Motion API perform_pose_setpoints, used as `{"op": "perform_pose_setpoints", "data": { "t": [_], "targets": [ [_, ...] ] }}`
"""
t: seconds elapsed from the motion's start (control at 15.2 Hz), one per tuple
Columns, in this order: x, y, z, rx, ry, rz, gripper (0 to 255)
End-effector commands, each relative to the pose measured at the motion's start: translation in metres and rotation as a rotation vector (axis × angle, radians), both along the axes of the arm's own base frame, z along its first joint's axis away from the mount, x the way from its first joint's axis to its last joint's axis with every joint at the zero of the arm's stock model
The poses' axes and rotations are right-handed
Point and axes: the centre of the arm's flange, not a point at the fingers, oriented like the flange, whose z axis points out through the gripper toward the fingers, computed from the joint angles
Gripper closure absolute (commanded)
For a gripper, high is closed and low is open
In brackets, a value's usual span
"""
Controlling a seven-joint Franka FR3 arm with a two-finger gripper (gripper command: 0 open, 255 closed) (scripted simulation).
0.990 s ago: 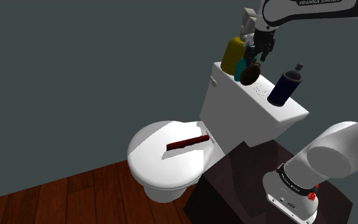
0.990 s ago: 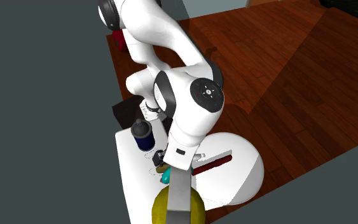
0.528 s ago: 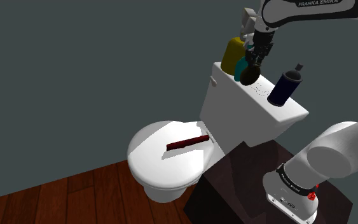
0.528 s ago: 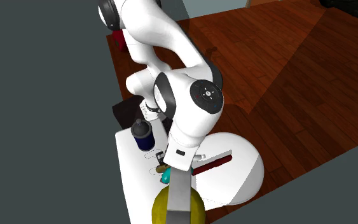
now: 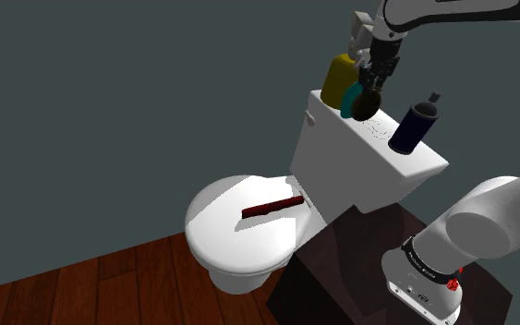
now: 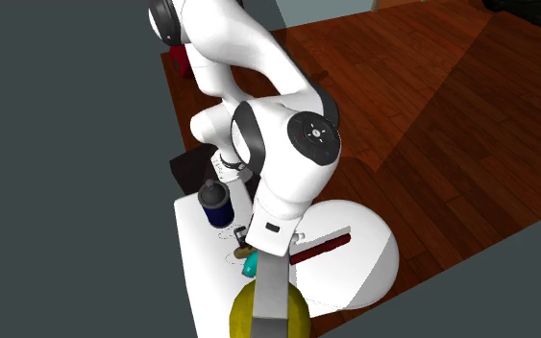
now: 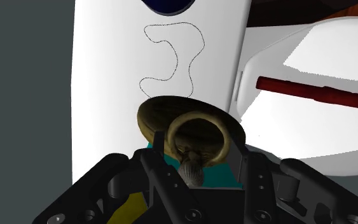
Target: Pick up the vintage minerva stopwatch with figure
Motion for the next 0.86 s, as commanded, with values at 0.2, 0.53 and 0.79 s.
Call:
{"op": "perform_pose_setpoints", "data": {
  "t": [0.2,0.53,0.79],
  "targets": [
    [-0.001,0.001,0.026,0.000,0.000,0.000,255],
    [-0.001,0.001,0.052,0.000,0.000,0.000,255],
    [-0.001,0.001,0.064,0.000,0.000,0.000,255]
  ]
}}
